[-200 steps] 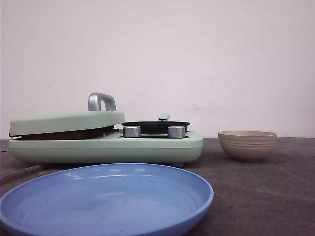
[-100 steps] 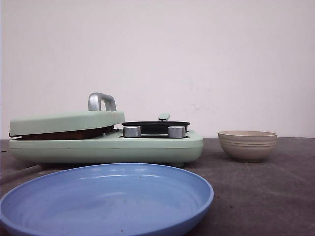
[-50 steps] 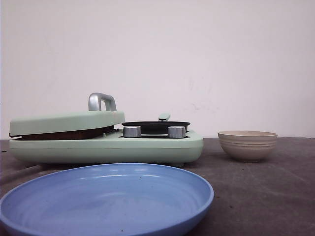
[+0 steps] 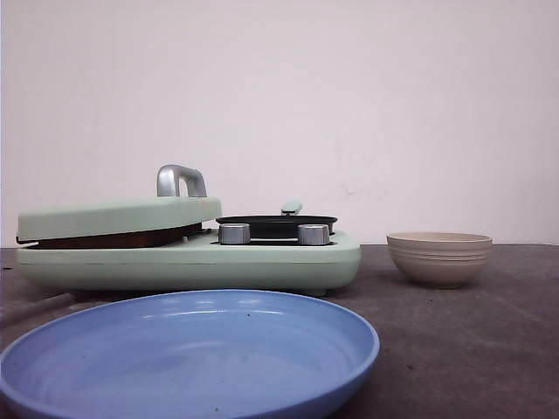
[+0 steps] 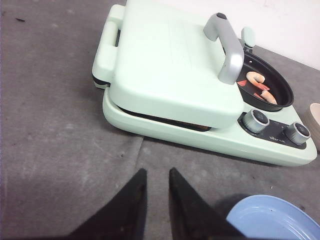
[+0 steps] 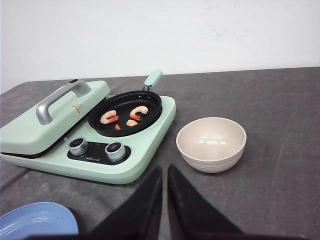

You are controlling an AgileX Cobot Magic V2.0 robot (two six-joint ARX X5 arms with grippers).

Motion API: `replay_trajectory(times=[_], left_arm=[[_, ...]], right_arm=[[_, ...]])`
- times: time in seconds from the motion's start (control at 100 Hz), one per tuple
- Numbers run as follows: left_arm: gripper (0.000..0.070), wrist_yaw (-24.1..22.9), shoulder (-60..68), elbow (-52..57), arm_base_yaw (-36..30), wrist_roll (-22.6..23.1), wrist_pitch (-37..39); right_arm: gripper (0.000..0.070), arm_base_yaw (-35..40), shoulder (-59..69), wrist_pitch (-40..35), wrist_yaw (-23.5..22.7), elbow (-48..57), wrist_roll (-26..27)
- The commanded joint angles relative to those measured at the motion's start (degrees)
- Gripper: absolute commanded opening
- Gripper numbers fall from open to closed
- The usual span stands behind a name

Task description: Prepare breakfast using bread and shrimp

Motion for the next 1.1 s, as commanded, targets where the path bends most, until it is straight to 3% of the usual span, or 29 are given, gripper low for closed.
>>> replay_trajectory(times=[0.0, 0.14, 0.31, 0.43, 0.63, 1.09], left_arm=[[0.0, -0.1, -0.3, 0.6, -0.1, -0.3, 0.2], [0.0, -0.3, -3.1, -2.1, 0.4, 2.9, 2.3], [0.0, -1.9, -13.4, -14.5, 5.0, 17.6, 26.5], [0.0, -1.2, -15.7, -17.8, 9.7, 23.5, 25.2], [0.0, 1.8, -15.7, -19.3, 14.5, 24.2, 13.6], [0.0, 2.7, -15.6, -19.3, 14.3, 24.2, 13.9]], right_arm=[[0.0009, 0.2, 0.1, 0.7, 0.0, 0.3, 0.6], [0.0009, 0.2, 0.1, 0.7, 0.0, 0.3, 0.6], [0.0009, 0.2, 0.1, 0.7, 0.0, 0.3, 0.6], [0.0009, 0.2, 0.1, 0.7, 0.0, 0.3, 0.6], [0.0009, 0.2, 0.1, 0.8, 0.0, 0.4, 0.6], [0.0009, 0.2, 0.1, 0.7, 0.0, 0.4, 0.6]])
